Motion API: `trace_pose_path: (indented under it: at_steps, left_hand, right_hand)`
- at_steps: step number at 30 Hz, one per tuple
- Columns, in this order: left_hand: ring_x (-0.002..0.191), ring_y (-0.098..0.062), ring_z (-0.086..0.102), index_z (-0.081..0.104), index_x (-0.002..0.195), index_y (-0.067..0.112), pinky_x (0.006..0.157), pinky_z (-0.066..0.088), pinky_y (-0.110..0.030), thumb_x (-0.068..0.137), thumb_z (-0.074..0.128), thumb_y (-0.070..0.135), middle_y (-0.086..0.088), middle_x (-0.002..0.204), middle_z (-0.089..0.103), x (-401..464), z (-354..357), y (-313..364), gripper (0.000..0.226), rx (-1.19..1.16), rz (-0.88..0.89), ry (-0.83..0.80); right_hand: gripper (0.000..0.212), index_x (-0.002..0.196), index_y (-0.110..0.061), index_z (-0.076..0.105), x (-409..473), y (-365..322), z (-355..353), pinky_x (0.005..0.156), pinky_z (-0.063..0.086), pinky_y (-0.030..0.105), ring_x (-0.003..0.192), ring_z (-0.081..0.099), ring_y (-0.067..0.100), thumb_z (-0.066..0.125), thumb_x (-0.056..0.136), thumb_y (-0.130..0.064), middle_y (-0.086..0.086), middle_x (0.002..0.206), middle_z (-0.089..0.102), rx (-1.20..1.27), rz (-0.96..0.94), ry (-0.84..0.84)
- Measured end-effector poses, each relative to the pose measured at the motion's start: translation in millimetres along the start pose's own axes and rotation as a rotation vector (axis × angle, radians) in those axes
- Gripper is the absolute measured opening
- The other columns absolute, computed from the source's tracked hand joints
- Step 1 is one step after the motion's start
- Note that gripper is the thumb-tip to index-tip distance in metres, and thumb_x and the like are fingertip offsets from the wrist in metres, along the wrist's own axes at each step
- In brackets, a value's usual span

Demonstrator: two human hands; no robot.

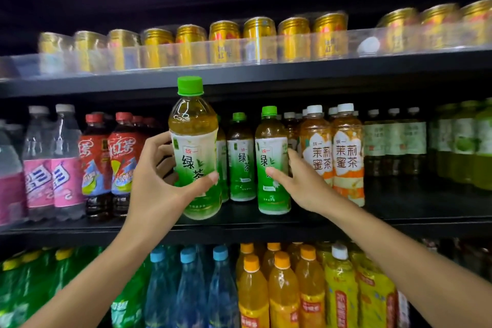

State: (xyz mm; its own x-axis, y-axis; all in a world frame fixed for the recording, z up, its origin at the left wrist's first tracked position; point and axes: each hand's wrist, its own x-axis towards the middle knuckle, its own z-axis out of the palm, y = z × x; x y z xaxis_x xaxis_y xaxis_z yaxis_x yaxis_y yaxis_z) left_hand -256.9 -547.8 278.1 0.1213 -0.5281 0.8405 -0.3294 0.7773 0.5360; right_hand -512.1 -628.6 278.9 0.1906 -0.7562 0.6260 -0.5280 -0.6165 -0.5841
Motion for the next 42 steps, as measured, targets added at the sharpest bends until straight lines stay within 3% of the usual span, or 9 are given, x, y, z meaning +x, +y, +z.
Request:
trace_pose_path:
  at_steps: [7,11,16,23,27,29,32,36,42]
  left_hand:
    - [0.097,0.017,0.060,0.052,0.123,0.025,0.074,0.046,-0.001,0.066,0.094,0.015,0.012,0.112,0.063,15,33,-4,0.072,0.038,-0.040,0.009]
    - [0.094,0.008,0.064,0.049,0.121,0.025,0.076,0.053,-0.012,0.063,0.097,0.023,0.014,0.107,0.062,29,56,-19,0.075,0.101,-0.084,-0.026]
    - [0.083,0.031,0.048,0.044,0.113,0.021,0.068,0.041,0.003,0.069,0.094,0.027,0.017,0.097,0.054,31,74,-37,0.067,0.242,-0.116,-0.091]
    - [0.104,-0.014,0.065,0.039,0.117,0.028,0.082,0.059,-0.039,0.061,0.070,0.081,0.008,0.110,0.065,34,75,-60,0.083,0.459,-0.050,-0.164]
    - [0.073,-0.016,0.061,0.035,0.127,0.017,0.058,0.050,-0.033,0.064,0.053,0.087,0.003,0.089,0.062,35,71,-52,0.097,0.680,0.020,-0.220]
    - [0.087,-0.023,0.068,0.022,0.149,0.014,0.067,0.055,-0.037,0.067,0.052,0.087,-0.006,0.111,0.068,35,67,-49,0.113,0.733,0.037,-0.271]
    - [0.118,-0.026,0.063,-0.002,0.161,0.022,0.086,0.059,-0.038,0.074,0.063,0.077,-0.006,0.158,0.039,32,53,-51,0.121,0.697,0.132,-0.318]
    - [0.149,-0.018,0.030,0.007,0.163,0.022,0.103,0.052,-0.034,0.079,0.071,0.065,0.003,0.167,0.011,40,33,-55,0.114,0.697,0.519,-0.298]
    - [0.157,-0.015,-0.012,-0.001,0.163,0.022,0.124,0.025,-0.045,0.080,0.077,0.056,0.007,0.169,-0.019,50,38,-54,0.119,0.747,0.560,-0.475]
  right_hand:
    - [0.055,0.151,-0.023,0.027,-6,7,15,0.097,0.047,0.019,0.122,0.054,0.005,0.049,0.103,-0.037,-0.008,0.137,0.054,0.007,0.007,0.084]
    - [0.056,0.152,-0.025,0.026,-5,6,15,0.105,0.047,0.026,0.126,0.054,0.007,0.050,0.103,-0.037,-0.008,0.140,0.053,0.030,0.008,0.079]
    - [0.059,0.154,-0.027,0.023,-5,8,15,0.110,0.045,0.034,0.130,0.051,0.007,0.050,0.103,-0.040,-0.007,0.145,0.051,0.032,0.026,0.077]
    - [0.060,0.155,-0.027,0.022,-5,10,15,0.109,0.043,0.027,0.133,0.047,0.005,0.049,0.103,-0.040,-0.009,0.148,0.048,0.051,0.030,0.068]
    - [0.061,0.155,-0.026,0.020,-6,9,14,0.109,0.045,0.032,0.131,0.050,0.008,0.048,0.103,-0.041,-0.006,0.148,0.049,0.022,0.038,0.062]
    - [0.061,0.156,-0.024,0.019,-4,8,12,0.108,0.047,0.034,0.129,0.052,0.010,0.047,0.104,-0.041,-0.003,0.148,0.051,-0.019,0.049,0.049]
    - [0.082,0.159,-0.026,0.002,-8,7,11,0.113,0.043,0.037,0.138,0.046,0.012,0.054,0.100,-0.045,-0.001,0.157,0.041,-0.082,0.057,0.024]
    - [0.129,0.150,-0.034,-0.034,-37,-4,18,0.125,0.007,0.034,0.153,-0.017,0.006,0.074,0.083,-0.052,-0.015,0.162,-0.031,-0.347,-0.098,0.079]
    - [0.123,0.154,-0.032,-0.027,-36,-14,8,0.126,0.019,0.038,0.148,-0.034,0.011,0.075,0.086,-0.045,-0.011,0.152,-0.049,-0.701,-0.268,0.059]
